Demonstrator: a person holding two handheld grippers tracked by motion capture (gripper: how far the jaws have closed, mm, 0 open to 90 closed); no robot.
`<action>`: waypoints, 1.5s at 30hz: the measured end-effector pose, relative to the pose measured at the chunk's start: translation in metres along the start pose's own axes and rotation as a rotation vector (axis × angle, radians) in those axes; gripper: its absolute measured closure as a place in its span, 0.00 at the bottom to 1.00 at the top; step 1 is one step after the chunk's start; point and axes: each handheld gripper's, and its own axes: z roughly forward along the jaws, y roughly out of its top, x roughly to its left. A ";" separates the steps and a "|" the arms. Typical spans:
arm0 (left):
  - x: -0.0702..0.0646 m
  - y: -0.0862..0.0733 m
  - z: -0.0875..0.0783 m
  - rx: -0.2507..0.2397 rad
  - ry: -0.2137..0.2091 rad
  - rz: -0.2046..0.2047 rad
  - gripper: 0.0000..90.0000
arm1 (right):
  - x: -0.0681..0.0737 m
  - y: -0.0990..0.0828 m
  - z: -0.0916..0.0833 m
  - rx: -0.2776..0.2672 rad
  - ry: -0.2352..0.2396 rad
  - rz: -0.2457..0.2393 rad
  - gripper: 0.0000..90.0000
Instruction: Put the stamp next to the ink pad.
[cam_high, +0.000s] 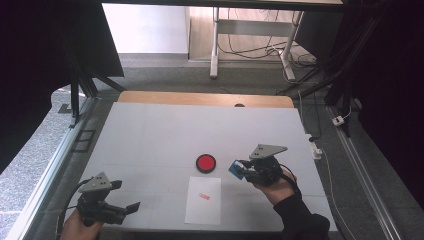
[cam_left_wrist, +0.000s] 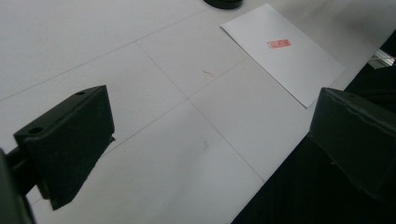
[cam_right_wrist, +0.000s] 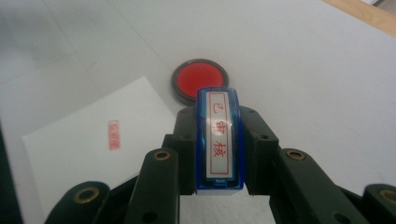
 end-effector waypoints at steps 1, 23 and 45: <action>0.000 0.000 0.000 0.000 0.000 0.000 0.00 | -0.002 -0.001 0.000 0.005 -0.012 -0.002 0.79; 0.000 0.001 0.002 0.014 0.001 -0.001 0.02 | -0.037 -0.016 0.018 0.072 -0.141 0.027 0.79; 0.000 0.001 0.002 0.020 0.000 0.000 0.02 | -0.050 -0.028 0.038 0.132 -0.129 0.049 0.78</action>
